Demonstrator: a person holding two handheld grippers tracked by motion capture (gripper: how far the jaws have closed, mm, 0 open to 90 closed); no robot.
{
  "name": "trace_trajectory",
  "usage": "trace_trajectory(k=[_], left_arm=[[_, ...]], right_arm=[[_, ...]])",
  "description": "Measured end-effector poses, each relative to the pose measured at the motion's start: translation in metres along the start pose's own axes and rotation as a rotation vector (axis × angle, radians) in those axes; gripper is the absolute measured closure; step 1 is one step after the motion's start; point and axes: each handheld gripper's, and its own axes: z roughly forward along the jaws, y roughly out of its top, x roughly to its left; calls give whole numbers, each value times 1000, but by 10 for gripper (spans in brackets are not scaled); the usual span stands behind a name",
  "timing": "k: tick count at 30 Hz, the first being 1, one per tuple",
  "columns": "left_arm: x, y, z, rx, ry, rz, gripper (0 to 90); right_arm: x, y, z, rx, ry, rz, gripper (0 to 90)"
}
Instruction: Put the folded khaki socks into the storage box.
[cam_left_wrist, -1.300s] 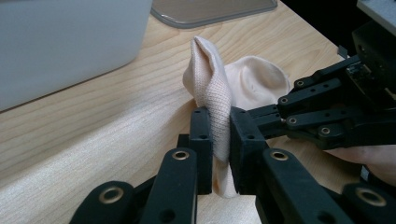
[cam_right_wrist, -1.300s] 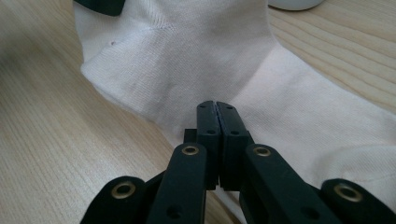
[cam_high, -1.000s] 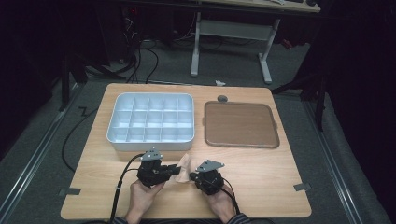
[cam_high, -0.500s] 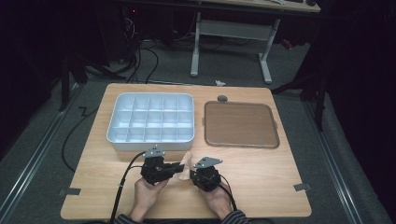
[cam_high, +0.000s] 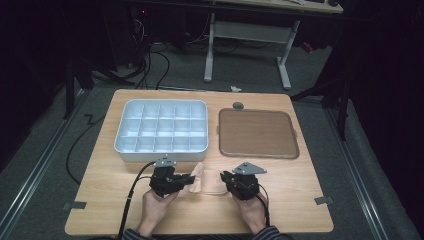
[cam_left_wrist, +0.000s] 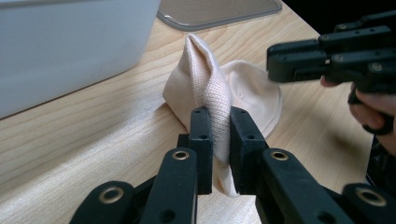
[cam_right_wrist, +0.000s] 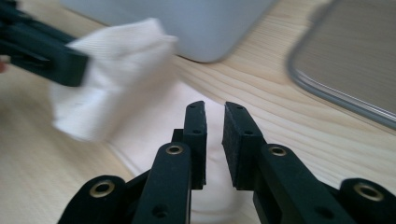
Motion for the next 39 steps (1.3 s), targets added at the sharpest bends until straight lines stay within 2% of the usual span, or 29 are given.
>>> trace_trajectory(k=[4,8,10,15,19,22,35,39], left_arm=[[-1,0,0,7,8,5,815],[-4,1,0,13,18,10,814],[-6,1,0,18,20,15,814],[-6,1,0,19,20,12,814],[-8,2,0,18,12,12,814],[-11,2,1,22,1,19,814],[-21,11,8,46,-12,59,810],[-23,12,13,58,-17,59,810]], right_arm=[[-16,-9,-6,2,-41,38,763],[-15,-13,-4,12,-44,43,742],[-14,-14,-4,-1,-31,58,716],[-14,-14,0,13,-35,59,714],[-17,-17,7,50,-24,67,787],[-14,-18,10,66,-19,46,862],[-10,-18,16,75,0,46,868],[-11,-19,16,77,4,49,868]])
